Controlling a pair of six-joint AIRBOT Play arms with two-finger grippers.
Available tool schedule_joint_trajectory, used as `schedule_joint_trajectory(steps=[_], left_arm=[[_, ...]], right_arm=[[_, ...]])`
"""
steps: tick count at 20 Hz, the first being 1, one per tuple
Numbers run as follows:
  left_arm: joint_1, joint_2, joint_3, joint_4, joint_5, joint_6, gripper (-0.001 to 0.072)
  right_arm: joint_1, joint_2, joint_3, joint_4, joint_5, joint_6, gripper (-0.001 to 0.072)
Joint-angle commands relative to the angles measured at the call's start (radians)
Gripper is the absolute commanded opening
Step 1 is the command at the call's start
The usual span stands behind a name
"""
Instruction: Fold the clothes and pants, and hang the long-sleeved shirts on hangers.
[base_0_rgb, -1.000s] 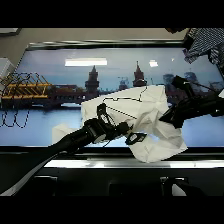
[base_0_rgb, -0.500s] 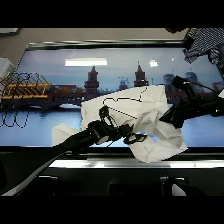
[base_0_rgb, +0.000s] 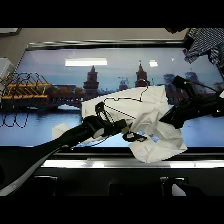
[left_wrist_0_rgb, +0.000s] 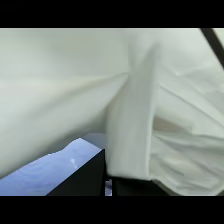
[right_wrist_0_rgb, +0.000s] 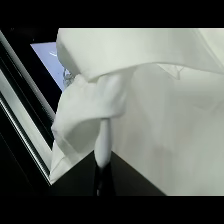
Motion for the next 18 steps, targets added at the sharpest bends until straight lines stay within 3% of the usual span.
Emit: schedule_joint_trajectory(steps=[1,4,9,18], left_arm=[[0.103,0.021,0.012,-0.071,-0.04,0.169,0.0017],[0.175,0.018,0.034,-0.142,-0.031,0.257,0.0017],[0.208,0.018,0.035,-0.176,-0.028,0.317,0.0017],[0.234,0.018,0.053,-0.182,0.02,0.317,0.0017]], right_arm=[[0.001,0.029,0.0,-0.004,0.008,0.055,0.003],[0.001,0.061,0.0,-0.006,0.007,0.06,0.003],[0.001,0.081,0.0,-0.006,0.01,0.084,0.003],[0.001,0.119,0.0,-0.014,0.035,0.087,0.0029]])
